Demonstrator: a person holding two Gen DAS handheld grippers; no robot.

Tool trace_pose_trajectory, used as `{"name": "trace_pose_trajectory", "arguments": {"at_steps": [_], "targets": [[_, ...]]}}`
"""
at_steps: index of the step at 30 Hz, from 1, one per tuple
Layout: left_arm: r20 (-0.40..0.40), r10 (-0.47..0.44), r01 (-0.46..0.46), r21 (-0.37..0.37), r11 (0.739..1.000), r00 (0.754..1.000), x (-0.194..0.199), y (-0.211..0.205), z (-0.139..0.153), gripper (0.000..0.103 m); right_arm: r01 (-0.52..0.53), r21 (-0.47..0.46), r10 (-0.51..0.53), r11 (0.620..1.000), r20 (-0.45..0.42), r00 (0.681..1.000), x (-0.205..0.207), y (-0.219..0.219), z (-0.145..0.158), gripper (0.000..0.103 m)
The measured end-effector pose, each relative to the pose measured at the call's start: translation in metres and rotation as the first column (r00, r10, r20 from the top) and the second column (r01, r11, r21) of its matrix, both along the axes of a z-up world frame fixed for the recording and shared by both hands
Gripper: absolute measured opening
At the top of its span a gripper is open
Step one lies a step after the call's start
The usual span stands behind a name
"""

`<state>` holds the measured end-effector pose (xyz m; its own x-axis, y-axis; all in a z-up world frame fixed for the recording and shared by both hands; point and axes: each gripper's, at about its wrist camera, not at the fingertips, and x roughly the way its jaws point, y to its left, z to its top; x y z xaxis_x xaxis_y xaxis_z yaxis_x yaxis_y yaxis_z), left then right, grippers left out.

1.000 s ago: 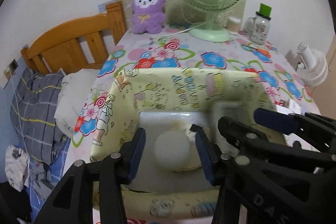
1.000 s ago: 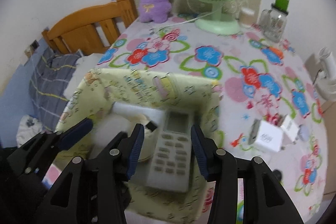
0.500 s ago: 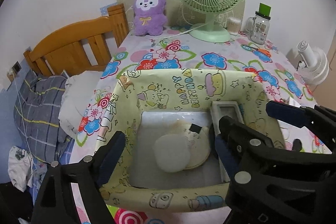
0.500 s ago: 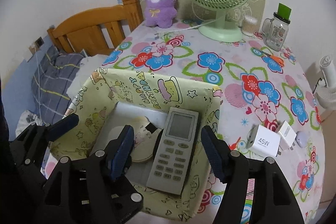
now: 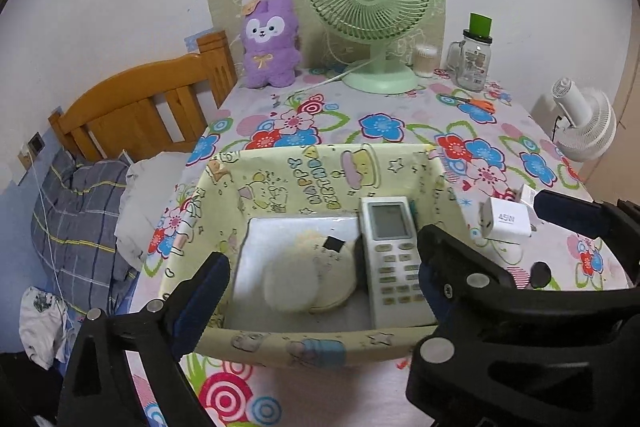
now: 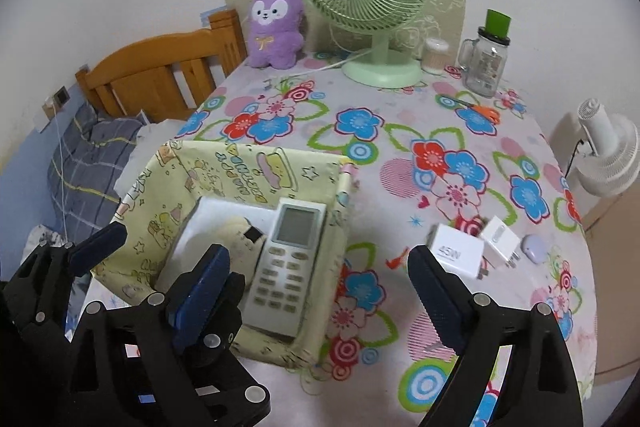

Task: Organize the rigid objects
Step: 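Withdraw both tools from the box toward the two white chargers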

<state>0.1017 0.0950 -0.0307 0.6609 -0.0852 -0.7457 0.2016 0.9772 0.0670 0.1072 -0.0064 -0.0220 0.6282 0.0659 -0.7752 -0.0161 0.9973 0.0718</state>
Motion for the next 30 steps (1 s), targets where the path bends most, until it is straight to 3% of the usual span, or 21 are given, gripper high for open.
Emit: {"name": "trace_pose_trajectory", "arguments": {"at_steps": [30], "targets": [[0.024, -0.105, 0.106, -0.063, 0.992, 0.994, -0.041, -0.089, 0.014, 0.097, 0.078, -0.043, -0.075, 0.996, 0.057, 0.996, -0.047, -0.087, 0.016, 0.093]]}}
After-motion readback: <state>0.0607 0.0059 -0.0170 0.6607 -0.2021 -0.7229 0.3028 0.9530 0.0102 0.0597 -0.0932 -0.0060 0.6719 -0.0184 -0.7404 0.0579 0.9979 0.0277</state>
